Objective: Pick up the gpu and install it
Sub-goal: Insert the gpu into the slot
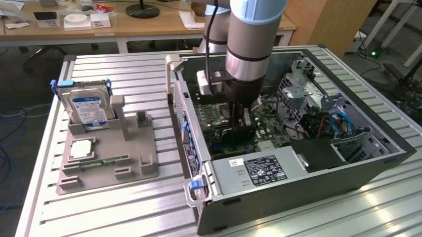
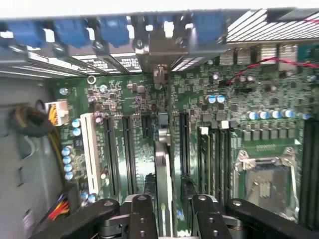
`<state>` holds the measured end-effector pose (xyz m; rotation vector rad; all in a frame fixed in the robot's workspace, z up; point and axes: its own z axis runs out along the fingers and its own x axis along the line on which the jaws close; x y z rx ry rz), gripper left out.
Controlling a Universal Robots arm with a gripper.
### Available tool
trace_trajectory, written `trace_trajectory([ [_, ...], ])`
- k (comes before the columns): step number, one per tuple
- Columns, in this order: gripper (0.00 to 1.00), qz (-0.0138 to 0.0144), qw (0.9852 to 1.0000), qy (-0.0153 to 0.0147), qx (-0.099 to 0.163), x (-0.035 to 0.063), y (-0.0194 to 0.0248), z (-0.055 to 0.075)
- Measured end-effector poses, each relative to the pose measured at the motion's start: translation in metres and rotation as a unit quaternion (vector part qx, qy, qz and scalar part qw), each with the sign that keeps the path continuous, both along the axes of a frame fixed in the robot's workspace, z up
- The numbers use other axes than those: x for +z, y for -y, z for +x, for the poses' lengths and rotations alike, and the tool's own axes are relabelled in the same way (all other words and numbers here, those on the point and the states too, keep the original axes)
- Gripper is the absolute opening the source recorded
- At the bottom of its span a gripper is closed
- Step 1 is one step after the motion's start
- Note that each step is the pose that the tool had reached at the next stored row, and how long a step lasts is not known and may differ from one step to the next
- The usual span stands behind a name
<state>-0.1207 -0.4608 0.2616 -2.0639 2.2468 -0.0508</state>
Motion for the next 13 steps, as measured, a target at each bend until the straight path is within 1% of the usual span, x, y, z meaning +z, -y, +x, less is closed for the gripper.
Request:
trace_trajectory([
  [3, 0.34, 0.0, 1.0, 0.0007, 0.0, 0.013, 0.0, 0.0],
  [5, 0.34, 0.0, 1.0, 0.0012, 0.0, 0.0195, 0.0, 0.0],
  [10, 0.33, 0.0, 1.0, 0.0014, 0.0, 0.0206, 0.0, 0.0],
  [12, 0.2, 0.0, 1.0, 0.0013, 0.0, 0.0207, 0.0, 0.0],
  [13, 0.2, 0.0, 1.0, 0.0013, 0.0, 0.0207, 0.0, 0.0],
])
